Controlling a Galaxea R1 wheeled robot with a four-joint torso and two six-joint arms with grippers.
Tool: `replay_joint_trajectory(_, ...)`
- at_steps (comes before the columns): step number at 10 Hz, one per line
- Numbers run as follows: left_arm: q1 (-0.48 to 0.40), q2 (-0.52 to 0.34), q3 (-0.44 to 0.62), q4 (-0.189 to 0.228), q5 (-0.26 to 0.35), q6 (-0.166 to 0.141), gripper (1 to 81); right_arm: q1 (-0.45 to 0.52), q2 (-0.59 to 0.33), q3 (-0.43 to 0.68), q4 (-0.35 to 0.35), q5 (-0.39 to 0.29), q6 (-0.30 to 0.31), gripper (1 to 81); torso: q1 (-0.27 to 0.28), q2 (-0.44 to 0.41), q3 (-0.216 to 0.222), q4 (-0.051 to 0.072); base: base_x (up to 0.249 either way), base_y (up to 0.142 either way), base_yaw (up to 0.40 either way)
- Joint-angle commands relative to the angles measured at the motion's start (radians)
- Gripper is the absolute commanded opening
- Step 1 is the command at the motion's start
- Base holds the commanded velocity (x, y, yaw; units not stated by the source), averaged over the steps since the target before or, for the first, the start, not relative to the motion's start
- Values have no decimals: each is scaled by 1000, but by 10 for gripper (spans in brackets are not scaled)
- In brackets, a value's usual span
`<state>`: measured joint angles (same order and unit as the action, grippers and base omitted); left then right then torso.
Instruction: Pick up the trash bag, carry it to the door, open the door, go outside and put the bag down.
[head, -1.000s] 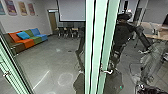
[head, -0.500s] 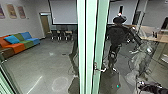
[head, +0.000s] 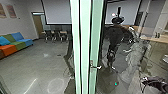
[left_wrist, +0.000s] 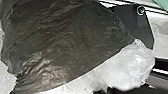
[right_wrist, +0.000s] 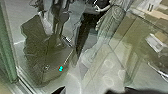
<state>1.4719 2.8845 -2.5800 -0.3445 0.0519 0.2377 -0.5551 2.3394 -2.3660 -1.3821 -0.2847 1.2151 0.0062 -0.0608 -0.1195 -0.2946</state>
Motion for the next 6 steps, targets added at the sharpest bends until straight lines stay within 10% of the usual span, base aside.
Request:
replay_joint_trajectory(1, -48, -10, 4, -10, 68, 3, 10, 229, -64, 10, -89, -82, -22, 811, 0, 0, 0, 1, 0, 0, 0)
replay_joint_trajectory(6, -48, -10, 4, -11, 66, 3, 10, 356, -78, 266, -84, -231, -32, 811, 0, 0, 0, -8, 0, 0, 0)
